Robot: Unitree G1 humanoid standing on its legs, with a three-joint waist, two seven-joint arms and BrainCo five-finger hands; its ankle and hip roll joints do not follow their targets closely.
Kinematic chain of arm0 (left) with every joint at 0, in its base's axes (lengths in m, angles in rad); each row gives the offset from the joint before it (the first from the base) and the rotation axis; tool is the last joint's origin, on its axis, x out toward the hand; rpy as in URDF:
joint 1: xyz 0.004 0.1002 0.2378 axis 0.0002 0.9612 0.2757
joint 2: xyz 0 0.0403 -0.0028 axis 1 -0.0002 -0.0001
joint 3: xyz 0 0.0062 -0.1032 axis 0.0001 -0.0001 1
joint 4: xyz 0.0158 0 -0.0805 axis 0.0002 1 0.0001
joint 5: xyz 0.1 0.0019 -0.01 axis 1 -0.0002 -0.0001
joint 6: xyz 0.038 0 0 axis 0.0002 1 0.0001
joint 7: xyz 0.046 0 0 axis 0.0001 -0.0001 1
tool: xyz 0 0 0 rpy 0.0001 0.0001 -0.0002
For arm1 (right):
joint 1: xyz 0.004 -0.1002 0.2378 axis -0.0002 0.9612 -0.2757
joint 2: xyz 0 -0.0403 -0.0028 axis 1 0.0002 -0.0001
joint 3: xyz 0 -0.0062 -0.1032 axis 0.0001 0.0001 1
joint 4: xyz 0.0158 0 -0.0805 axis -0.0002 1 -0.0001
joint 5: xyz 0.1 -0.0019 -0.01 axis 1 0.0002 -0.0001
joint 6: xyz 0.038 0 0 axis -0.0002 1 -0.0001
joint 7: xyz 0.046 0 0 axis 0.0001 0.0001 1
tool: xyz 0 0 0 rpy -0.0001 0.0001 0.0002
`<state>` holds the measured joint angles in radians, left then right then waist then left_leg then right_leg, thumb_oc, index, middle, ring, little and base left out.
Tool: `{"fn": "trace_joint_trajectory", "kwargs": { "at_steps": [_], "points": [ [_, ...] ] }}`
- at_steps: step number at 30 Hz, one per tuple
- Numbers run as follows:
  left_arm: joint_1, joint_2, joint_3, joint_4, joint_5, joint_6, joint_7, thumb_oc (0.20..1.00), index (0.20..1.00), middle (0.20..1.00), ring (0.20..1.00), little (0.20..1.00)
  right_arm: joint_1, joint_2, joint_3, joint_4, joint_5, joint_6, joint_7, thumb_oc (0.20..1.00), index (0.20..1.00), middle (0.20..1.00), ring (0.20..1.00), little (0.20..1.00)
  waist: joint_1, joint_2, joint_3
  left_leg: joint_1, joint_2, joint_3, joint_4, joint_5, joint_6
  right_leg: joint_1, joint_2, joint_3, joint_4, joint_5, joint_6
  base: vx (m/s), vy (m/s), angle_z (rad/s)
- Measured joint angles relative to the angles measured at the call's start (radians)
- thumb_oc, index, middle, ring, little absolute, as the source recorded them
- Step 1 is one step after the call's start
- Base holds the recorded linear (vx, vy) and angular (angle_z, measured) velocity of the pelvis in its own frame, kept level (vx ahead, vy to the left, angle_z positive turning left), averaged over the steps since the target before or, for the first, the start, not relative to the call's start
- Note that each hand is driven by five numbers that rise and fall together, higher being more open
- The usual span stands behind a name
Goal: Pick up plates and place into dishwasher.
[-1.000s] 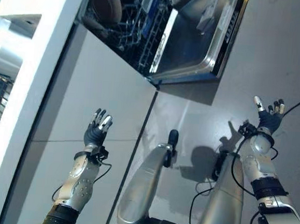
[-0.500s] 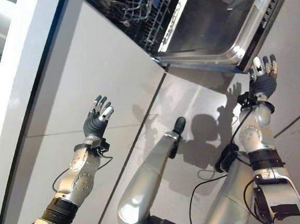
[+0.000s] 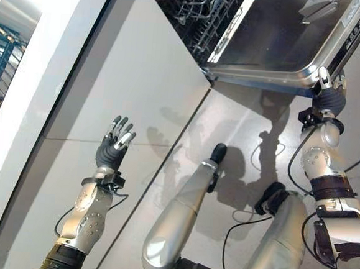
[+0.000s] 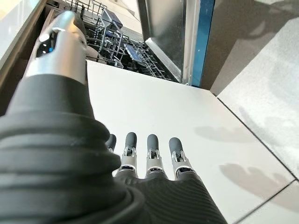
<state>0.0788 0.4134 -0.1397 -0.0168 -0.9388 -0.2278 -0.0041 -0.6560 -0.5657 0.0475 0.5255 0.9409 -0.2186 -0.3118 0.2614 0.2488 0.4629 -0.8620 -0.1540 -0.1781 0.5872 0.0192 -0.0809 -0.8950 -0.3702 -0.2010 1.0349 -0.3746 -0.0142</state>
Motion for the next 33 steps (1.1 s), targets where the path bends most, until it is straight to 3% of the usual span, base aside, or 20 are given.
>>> {"fn": "trace_joint_trajectory", "kwargs": {
  "at_steps": [11,15,19,24,27,30,33],
  "points": [
    [0.041,-0.001,0.085,-0.002,-0.038,0.029,-0.081,1.0,1.0,1.0,1.0,1.0,0.066,-0.004,-0.001,-0.024,0.035,0.019,0.003,1.0,1.0,1.0,1.0,1.0,0.023,0.0,0.0,0.089,0.01,-0.053,-0.044,0.003,0.002,0.138,-0.019,-0.112,-0.057,-0.011,-0.008,0.01,-0.056,0.08],
    [0.034,0.0,0.108,-0.002,-0.038,0.046,-0.087,1.0,1.0,1.0,1.0,1.0,0.125,0.019,0.0,-0.044,0.044,0.034,0.005,1.0,1.0,1.0,1.0,1.0,0.036,-0.005,0.004,0.212,0.026,-0.11,-0.123,0.016,-0.021,0.307,-0.012,-0.21,-0.14,-0.011,-0.003,0.04,-0.153,0.23],
    [0.029,0.002,0.171,-0.003,-0.035,0.053,-0.085,1.0,1.0,1.0,1.0,1.0,0.174,0.06,0.002,-0.123,0.044,0.051,0.012,1.0,1.0,1.0,1.0,1.0,0.058,-0.02,0.014,0.351,0.039,-0.132,-0.207,0.028,-0.021,0.468,0.001,-0.265,-0.219,-0.006,0.012,0.12,-0.126,0.22],
    [0.001,0.003,0.206,-0.004,-0.015,0.127,-0.083,1.0,1.0,1.0,1.0,1.0,0.174,0.098,0.005,-0.233,0.044,0.095,0.049,1.0,1.0,1.0,1.0,1.0,0.103,-0.03,0.01,0.493,0.049,-0.18,-0.279,0.037,-0.036,0.673,0.025,-0.355,-0.332,0.003,0.043,0.17,-0.091,0.35],
    [-0.007,0.004,0.215,-0.004,0.004,0.161,-0.081,1.0,1.0,1.0,1.0,1.0,0.168,0.137,0.008,-0.291,0.044,0.102,0.074,1.0,1.0,1.0,1.0,1.0,0.145,-0.063,-0.013,0.568,0.042,-0.202,-0.321,0.032,-0.032,0.783,0.036,-0.382,-0.407,0.005,0.07,0.23,-0.098,0.51],
    [-0.001,0.008,0.213,-0.01,0.06,0.205,-0.09,1.0,1.0,1.0,1.0,1.0,0.161,0.187,0.038,-0.39,0.038,0.103,0.126,1.0,1.0,1.0,1.0,1.0,0.153,-0.109,-0.063,0.611,0.034,-0.218,-0.344,0.035,-0.02,0.879,0.07,-0.35,-0.502,0.012,0.091,0.19,-0.078,0.73],
    [0.01,0.008,0.205,-0.01,0.095,0.244,-0.09,1.0,1.0,1.0,1.0,1.0,0.112,0.238,0.097,-0.485,0.01,0.101,0.176,1.0,1.0,1.0,1.0,1.0,0.188,-0.161,-0.13,0.663,0.03,-0.21,-0.356,0.02,-0.002,0.98,0.105,-0.329,-0.615,0.029,0.122,0.08,-0.108,0.31]
  ]
}}
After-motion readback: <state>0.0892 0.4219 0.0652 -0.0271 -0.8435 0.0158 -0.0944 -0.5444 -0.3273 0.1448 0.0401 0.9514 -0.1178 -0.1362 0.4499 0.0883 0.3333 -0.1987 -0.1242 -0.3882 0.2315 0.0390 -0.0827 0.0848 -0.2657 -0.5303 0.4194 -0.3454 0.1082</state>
